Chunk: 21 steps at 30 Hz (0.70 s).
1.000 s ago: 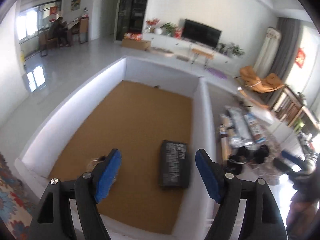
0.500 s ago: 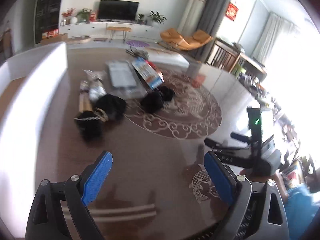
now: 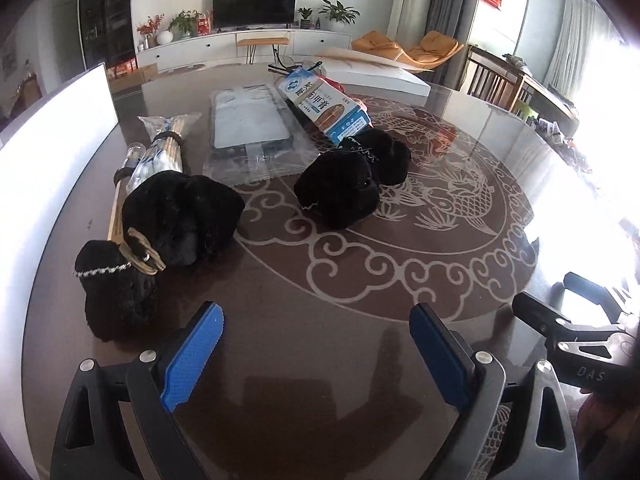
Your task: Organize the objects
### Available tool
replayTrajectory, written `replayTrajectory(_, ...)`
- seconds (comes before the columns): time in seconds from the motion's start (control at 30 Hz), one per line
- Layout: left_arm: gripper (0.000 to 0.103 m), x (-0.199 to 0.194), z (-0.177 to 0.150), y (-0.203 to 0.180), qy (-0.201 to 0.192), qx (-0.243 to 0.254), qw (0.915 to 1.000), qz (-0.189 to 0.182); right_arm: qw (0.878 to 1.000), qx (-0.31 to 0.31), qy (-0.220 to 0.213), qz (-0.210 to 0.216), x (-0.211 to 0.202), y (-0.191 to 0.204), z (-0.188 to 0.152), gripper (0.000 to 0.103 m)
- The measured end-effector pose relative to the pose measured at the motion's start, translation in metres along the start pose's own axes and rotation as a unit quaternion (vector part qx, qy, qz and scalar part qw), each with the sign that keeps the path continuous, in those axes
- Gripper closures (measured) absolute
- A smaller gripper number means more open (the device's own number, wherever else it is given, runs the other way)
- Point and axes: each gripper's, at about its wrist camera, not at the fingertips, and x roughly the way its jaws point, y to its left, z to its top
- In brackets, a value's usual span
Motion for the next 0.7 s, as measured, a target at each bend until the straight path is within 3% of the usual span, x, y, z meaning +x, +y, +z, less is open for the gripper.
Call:
replayTrajectory(0.1,0.0,0.01,0.0042,-0.0125,0.011,0.041,0.9988,0.025,1.0,0.0,0.0,0.0,0.0005,0.0014,0.0,0.0)
replayTrajectory(0.7,0.0,0.0148,0.0048,-0.0107,0.014,0.038,0.999,0.021,1.0,-0.002,-0.001,0.002,0.002,0.0021,-0.0009,0.0)
